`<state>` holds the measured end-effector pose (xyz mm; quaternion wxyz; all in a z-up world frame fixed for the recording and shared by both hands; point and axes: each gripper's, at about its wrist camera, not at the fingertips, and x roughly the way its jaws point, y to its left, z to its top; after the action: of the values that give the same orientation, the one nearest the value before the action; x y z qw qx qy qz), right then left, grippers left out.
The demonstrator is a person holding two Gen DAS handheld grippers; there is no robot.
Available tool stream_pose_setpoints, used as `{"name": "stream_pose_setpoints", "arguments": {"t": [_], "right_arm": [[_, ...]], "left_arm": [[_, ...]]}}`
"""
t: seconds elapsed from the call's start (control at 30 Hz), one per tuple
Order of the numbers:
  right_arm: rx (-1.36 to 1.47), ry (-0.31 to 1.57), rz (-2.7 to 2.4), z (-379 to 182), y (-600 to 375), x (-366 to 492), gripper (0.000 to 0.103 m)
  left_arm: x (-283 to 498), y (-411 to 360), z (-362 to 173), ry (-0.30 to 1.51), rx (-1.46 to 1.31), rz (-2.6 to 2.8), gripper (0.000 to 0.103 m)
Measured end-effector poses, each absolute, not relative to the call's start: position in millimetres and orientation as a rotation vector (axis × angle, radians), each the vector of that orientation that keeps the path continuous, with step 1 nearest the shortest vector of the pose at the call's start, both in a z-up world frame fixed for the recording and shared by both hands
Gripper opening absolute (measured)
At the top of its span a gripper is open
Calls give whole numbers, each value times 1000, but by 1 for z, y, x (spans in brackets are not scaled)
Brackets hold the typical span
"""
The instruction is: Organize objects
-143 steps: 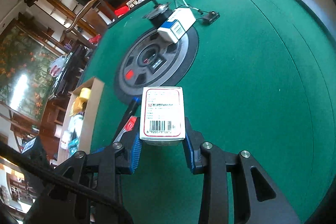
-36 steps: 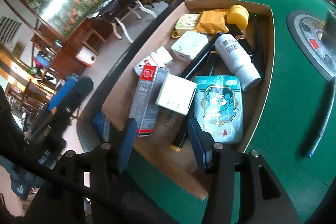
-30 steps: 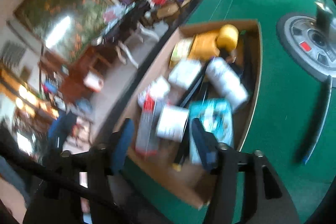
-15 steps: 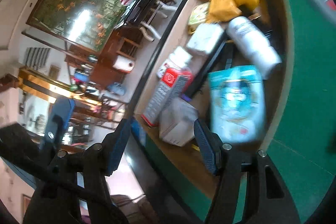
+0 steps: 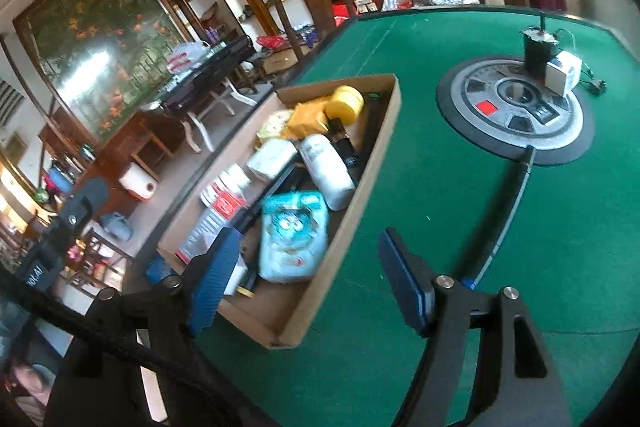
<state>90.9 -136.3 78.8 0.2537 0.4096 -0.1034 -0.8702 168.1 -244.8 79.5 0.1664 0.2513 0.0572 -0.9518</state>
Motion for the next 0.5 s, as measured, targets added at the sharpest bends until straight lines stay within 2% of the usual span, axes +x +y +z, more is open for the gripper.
{"name": "stream_pose_setpoints", "arguments": {"t": [0.37, 0.5], "right_arm": [[1060, 34, -2560, 69, -133, 124, 72], [1066, 91, -2565, 67, -139, 127, 72]], "left_arm": [[164, -227, 71, 94, 779, -2664, 101], [163, -228, 67, 95, 806, -2657, 101]]}}
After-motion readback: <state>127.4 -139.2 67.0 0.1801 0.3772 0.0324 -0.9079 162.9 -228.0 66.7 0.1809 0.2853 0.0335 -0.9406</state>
